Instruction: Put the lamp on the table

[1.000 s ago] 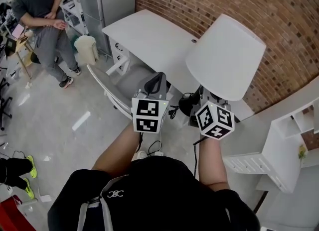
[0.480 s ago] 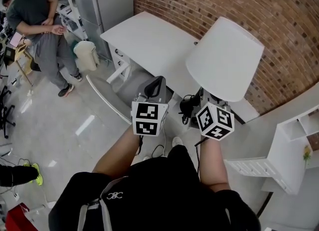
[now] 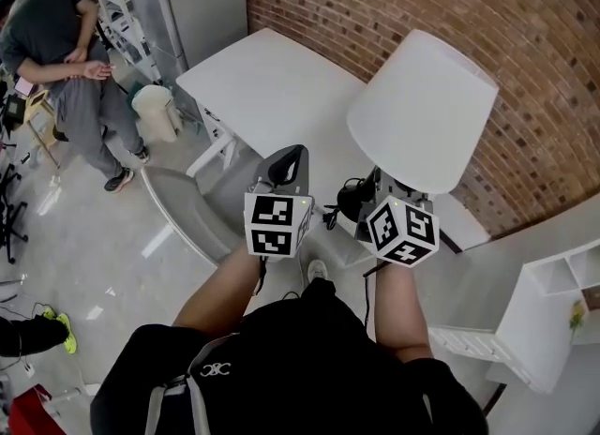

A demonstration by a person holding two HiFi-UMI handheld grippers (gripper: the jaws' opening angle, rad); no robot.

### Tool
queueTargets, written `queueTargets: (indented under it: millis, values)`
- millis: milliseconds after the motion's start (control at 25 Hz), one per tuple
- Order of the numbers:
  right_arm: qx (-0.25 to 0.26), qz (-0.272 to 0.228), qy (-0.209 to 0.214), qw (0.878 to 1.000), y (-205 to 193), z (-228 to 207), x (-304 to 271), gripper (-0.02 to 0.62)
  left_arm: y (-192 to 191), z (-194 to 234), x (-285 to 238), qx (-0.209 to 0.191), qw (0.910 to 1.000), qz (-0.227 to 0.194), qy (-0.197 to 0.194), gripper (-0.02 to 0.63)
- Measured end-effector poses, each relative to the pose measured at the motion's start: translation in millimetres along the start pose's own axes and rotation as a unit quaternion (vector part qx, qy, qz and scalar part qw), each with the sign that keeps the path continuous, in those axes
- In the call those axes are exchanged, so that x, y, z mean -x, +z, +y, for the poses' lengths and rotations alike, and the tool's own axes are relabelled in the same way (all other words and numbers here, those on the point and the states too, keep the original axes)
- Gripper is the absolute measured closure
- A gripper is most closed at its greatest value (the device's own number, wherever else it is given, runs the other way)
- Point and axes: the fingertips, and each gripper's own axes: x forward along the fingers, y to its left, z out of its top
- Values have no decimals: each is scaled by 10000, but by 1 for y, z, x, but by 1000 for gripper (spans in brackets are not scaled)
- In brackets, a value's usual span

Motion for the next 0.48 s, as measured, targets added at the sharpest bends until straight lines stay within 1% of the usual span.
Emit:
queueTargets:
  millis: [200, 480]
  values:
    - [77, 8, 206, 9998, 0, -44, -59, 529, 10, -15, -74, -46, 9999, 24, 94, 606]
    - [7, 11, 424, 9991, 4, -110, -140, 529, 9, -23, -157, 15, 9989, 224, 404, 606]
